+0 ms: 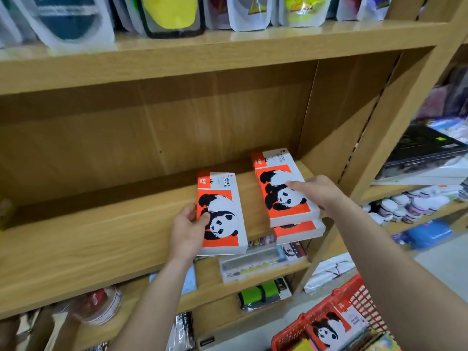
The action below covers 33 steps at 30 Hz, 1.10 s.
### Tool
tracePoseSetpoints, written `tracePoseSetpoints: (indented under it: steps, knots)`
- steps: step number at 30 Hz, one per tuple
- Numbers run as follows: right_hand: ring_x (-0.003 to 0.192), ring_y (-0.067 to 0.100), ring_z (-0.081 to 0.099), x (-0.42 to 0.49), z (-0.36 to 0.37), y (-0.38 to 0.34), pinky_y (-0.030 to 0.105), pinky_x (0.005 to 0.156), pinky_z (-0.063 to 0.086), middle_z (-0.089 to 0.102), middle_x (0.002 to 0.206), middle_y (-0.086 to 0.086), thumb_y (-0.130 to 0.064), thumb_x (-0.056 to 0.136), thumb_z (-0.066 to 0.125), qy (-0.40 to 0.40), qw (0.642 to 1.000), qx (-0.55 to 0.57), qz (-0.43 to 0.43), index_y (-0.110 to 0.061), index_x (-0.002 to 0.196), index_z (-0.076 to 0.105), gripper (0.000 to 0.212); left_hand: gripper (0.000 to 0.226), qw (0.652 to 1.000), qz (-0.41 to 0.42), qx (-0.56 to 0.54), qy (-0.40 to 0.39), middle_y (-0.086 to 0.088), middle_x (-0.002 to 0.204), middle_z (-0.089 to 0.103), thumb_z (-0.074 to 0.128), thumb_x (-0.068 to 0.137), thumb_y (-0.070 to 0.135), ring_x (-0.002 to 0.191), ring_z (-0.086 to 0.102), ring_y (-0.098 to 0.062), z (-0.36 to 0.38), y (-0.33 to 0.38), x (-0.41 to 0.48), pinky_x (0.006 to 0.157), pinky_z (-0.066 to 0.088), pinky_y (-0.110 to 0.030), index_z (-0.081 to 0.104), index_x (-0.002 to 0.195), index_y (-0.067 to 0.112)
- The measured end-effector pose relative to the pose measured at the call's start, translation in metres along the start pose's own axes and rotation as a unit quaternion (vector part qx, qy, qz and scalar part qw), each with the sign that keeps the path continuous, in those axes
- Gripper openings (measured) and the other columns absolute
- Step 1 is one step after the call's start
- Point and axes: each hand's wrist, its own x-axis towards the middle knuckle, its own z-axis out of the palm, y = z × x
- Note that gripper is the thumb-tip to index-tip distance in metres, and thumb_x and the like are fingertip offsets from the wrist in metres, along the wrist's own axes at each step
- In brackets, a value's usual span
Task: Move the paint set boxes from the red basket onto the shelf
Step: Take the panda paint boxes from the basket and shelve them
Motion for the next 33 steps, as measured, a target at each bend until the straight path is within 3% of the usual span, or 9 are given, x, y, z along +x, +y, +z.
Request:
tracePoseSetpoints:
  steps: [3, 5, 9, 12, 16, 20, 24, 31, 33]
  knots:
    - [0.086, 0.024, 0.075, -0.004, -0.003, 0.013, 0.036, 0.072, 0.057, 0.078, 0.105, 0.004, -0.036, 0.093, 0.071, 0.057, 0.997, -0.009, -0.058, 0.0, 0.132, 0.063, 0.054, 0.035, 0.999, -0.025, -0.035, 0.003, -0.007, 0.119, 0.07, 0.066, 0.096, 0.009, 0.105, 0.07, -0.025, 0.002, 0.004, -0.001, 0.094, 0.056, -0.046, 0.061, 0.13, 0.012]
    - [0.084, 0.011, 0.069, -0.019, -0.002, 0.028, 0.031, 0.068, 0.052, 0.072, 0.102, -0.009, -0.035, 0.096, 0.068, 0.09, 0.992, 0.026, -0.086, -0.008, 0.145, 0.053, 0.058, 0.043, 0.997, -0.041, -0.07, 0.006, -0.013, 0.123, 0.069, 0.067, 0.094, 0.007, 0.109, 0.068, -0.031, 0.007, 0.009, -0.003, 0.099, 0.053, -0.051, 0.058, 0.136, 0.008]
    - [0.087, -0.012, 0.066, -0.054, 0.011, 0.071, 0.013, 0.069, 0.049, 0.068, 0.106, -0.021, -0.033, 0.099, 0.064, 0.144, 0.978, 0.055, -0.139, -0.02, 0.138, 0.058, 0.042, 0.023, 0.99, -0.043, -0.136, -0.007, -0.012, 0.11, 0.076, 0.066, 0.094, 0.006, 0.101, 0.073, -0.033, 0.025, 0.032, -0.01, 0.09, 0.058, -0.049, 0.068, 0.114, 0.017]
    - [0.098, -0.02, 0.06, -0.075, 0.018, 0.089, 0.022, 0.092, 0.052, 0.063, 0.114, -0.029, -0.033, 0.101, 0.061, 0.143, 0.973, 0.105, -0.148, -0.025, 0.139, 0.06, 0.038, 0.015, 0.989, -0.008, -0.148, -0.027, -0.008, 0.101, 0.079, 0.066, 0.094, 0.009, 0.093, 0.076, -0.028, 0.05, 0.059, -0.011, 0.082, 0.06, -0.043, 0.071, 0.105, 0.018]
    - [0.101, -0.033, 0.05, -0.088, 0.021, 0.091, 0.009, 0.083, 0.039, 0.054, 0.118, -0.04, -0.039, 0.106, 0.052, 0.128, 0.969, 0.144, -0.157, -0.029, 0.149, 0.052, 0.044, 0.011, 0.992, 0.018, -0.09, -0.091, -0.004, 0.106, 0.077, 0.063, 0.098, 0.015, 0.094, 0.075, -0.021, 0.096, 0.079, -0.016, 0.084, 0.06, -0.04, 0.068, 0.097, 0.024]
    - [0.122, -0.014, 0.053, -0.095, 0.024, 0.093, 0.002, 0.085, 0.042, 0.055, 0.121, -0.046, -0.045, 0.104, 0.053, 0.095, 0.969, 0.149, -0.173, -0.031, 0.154, 0.043, 0.053, 0.022, 0.987, 0.061, 0.022, -0.145, 0.005, 0.112, 0.077, 0.052, 0.1, 0.034, 0.098, 0.073, -0.014, 0.118, 0.057, -0.032, 0.092, 0.057, -0.041, 0.071, 0.107, 0.026]
    - [0.126, -0.007, 0.057, -0.1, 0.03, 0.095, 0.029, 0.101, 0.047, 0.062, 0.136, -0.031, -0.069, 0.096, 0.047, 0.061, 0.967, 0.142, -0.203, -0.047, 0.148, 0.044, 0.056, 0.055, 0.976, 0.074, 0.024, -0.205, 0.026, 0.118, 0.07, 0.044, 0.088, 0.07, 0.105, 0.068, 0.0, 0.115, 0.027, -0.041, 0.091, 0.053, -0.035, 0.051, 0.138, 0.05]
    - [0.107, 0.009, 0.069, -0.055, 0.018, 0.062, 0.045, 0.102, 0.05, 0.075, 0.111, -0.016, -0.065, 0.098, 0.04, 0.073, 0.978, 0.13, -0.145, -0.042, 0.127, 0.061, 0.043, 0.068, 0.959, 0.077, -0.018, -0.273, 0.05, 0.106, 0.061, 0.049, 0.094, 0.062, 0.098, 0.059, 0.024, 0.122, 0.029, -0.016, 0.077, 0.05, -0.01, 0.028, 0.155, 0.039]
    - [0.108, 0.014, 0.067, -0.043, 0.016, 0.055, 0.044, 0.098, 0.05, 0.073, 0.113, -0.01, -0.06, 0.103, 0.037, 0.089, 0.978, 0.104, -0.161, -0.03, 0.127, 0.062, 0.046, 0.092, 0.941, 0.091, 0.034, -0.325, 0.042, 0.125, 0.059, 0.07, 0.082, 0.064, 0.115, 0.059, 0.012, 0.116, 0.024, -0.01, 0.092, 0.049, -0.023, 0.015, 0.155, 0.05]
